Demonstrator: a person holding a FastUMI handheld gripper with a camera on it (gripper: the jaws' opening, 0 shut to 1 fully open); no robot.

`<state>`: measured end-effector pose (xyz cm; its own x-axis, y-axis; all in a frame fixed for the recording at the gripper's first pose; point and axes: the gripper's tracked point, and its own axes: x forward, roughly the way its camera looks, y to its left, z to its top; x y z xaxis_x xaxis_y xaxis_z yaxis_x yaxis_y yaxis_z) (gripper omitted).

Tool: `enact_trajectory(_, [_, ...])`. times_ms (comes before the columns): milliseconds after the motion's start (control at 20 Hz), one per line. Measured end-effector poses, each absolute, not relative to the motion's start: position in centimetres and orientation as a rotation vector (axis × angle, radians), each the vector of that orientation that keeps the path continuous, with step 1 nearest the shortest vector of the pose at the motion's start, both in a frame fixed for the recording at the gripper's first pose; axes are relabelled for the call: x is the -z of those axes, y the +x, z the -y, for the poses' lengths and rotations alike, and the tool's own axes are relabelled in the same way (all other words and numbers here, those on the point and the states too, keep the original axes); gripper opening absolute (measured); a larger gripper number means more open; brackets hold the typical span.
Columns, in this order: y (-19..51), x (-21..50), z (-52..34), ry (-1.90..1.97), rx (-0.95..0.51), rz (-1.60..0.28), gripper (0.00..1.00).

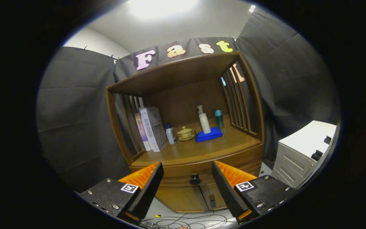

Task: Pull open the drawer, take out the items inside it, and place them on the countertop above the cabinet.

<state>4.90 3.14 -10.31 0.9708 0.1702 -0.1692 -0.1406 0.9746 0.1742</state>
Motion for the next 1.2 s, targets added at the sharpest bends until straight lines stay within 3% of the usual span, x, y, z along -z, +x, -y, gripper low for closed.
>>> enact_trajectory(1050, [14.4, 26.9, -5.5, -0.08, -0.067, -0.36, 0.96])
enact_trajectory(1200, [15.9, 27.0, -6.3, -0.076, -0.101, -0.33, 0.92])
